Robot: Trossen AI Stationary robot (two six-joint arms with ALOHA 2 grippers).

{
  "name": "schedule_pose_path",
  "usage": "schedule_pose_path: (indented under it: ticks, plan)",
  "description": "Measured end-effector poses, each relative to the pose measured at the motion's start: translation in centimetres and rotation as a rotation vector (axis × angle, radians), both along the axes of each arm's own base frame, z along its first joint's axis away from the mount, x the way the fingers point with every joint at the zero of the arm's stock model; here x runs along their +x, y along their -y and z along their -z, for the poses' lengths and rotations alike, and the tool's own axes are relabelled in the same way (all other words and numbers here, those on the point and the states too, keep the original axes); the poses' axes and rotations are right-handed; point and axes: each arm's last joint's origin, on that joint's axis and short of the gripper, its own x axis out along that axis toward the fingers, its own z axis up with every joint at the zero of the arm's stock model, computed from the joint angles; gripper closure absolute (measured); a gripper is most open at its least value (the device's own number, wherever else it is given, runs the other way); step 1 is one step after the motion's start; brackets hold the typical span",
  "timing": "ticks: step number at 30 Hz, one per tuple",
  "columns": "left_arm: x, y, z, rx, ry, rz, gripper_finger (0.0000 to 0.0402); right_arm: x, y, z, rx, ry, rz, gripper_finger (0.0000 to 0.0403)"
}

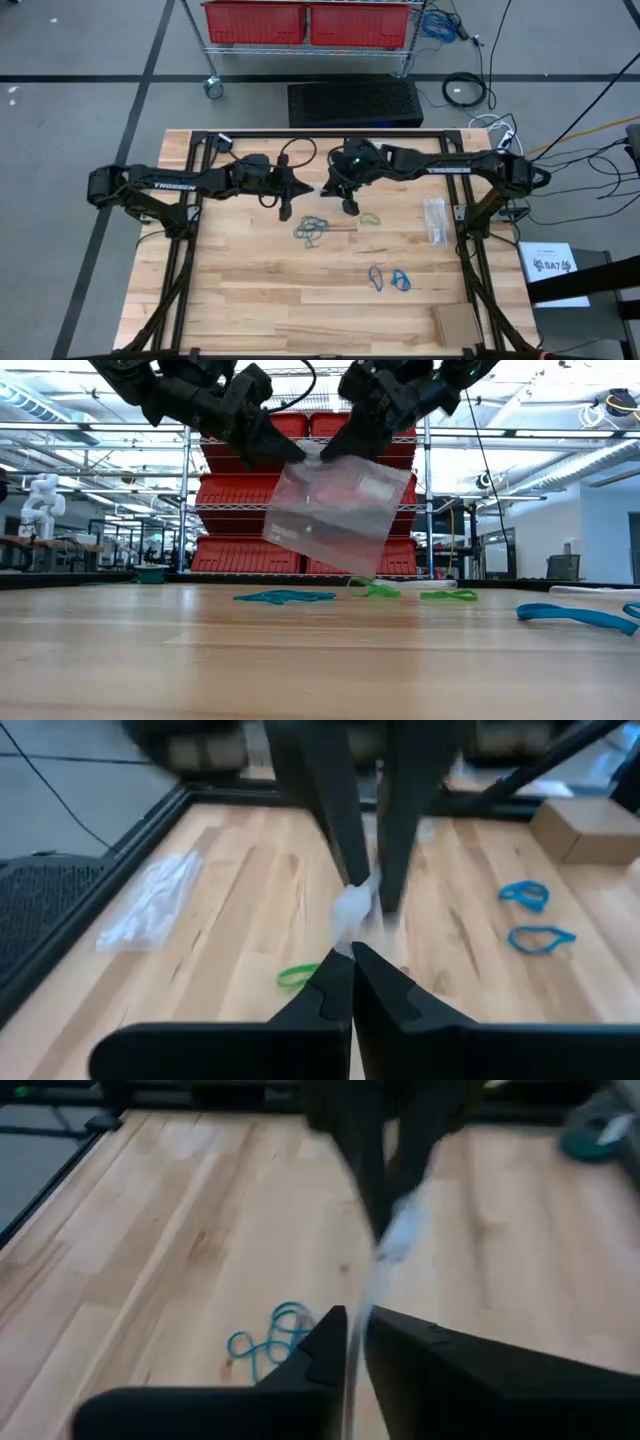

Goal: Sort rubber bands
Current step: Open the bottom left transparent zip bag

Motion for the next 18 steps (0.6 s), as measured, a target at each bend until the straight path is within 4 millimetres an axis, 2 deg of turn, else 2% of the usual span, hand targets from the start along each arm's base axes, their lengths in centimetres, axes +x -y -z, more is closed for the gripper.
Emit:
schedule_pose_path:
  ticks: [6,9,14,18]
  plan:
    - [-0.1,-0.2,0.1,0.03,-0.009,-0.003,0.04,-1.6,0.5,-2.7,0.01,0.068,0.066,0.0286]
    - [0.0,-0.3,0.0,0.038,0.003,-0.011,0.04,-1.3,0.3,-2.4,0.031,0.072,0.067,0.0259]
    - [0.0,-0.3,-0.2,0.046,0.015,-0.025,0.04,0.1,-0.2,-1.2,0.053,0.072,0.062,0.0249]
    - [0.0,-0.3,-0.2,0.048,0.018,-0.028,0.0401,1.1,-0.4,-0.6,0.015,0.092,0.093,0.0263]
